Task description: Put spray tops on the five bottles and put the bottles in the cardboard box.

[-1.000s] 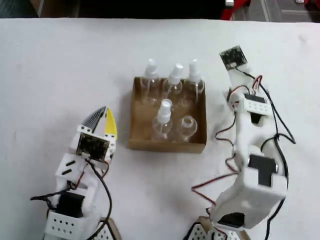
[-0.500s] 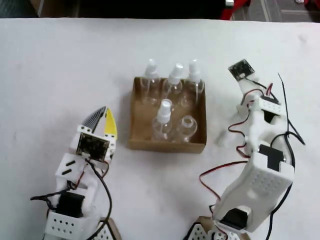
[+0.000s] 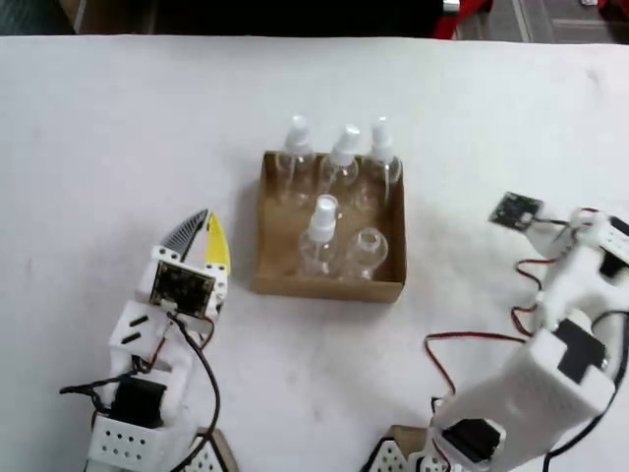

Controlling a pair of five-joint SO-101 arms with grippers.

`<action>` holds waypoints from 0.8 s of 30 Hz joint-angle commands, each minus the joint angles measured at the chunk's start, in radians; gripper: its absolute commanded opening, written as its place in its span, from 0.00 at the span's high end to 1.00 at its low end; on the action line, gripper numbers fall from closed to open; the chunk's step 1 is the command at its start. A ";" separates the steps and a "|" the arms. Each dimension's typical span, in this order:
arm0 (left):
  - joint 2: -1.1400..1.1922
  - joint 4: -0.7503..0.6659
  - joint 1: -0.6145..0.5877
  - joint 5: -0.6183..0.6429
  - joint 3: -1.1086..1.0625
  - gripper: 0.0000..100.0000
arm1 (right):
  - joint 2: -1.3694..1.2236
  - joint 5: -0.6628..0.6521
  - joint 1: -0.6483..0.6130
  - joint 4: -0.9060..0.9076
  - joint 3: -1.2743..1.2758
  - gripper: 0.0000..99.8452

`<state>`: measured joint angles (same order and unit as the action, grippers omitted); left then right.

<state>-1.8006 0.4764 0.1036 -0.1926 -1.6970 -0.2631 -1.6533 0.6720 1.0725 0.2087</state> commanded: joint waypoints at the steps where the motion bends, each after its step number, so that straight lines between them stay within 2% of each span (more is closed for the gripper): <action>1: -0.018 0.003 0.008 -0.009 0.003 0.98 | 0.096 -0.021 0.051 0.015 -0.017 0.98; 4: -0.018 0.003 0.007 -0.009 0.003 0.98 | 0.125 -0.018 0.082 0.019 -0.017 0.98; 8: -0.018 0.005 0.008 -0.009 0.003 0.98 | 0.171 0.061 0.136 0.019 -0.017 0.98; 11: -0.018 0.005 0.008 -0.009 0.003 0.98 | 0.203 0.034 0.189 0.018 -0.017 0.98; 14: -0.018 0.005 0.008 -0.009 0.003 0.98 | 0.213 -0.077 0.243 0.018 -0.015 0.98; 19: -0.018 0.005 0.008 -0.009 0.003 0.98 | 0.186 -0.344 0.348 0.013 0.064 0.98; 24: -0.018 0.005 0.008 -0.009 0.003 0.98 | 0.183 -0.506 0.426 0.012 0.161 0.98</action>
<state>-1.8006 0.4764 0.1036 -0.1941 -1.6970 -0.1020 -2.0737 1.0602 1.0802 0.3468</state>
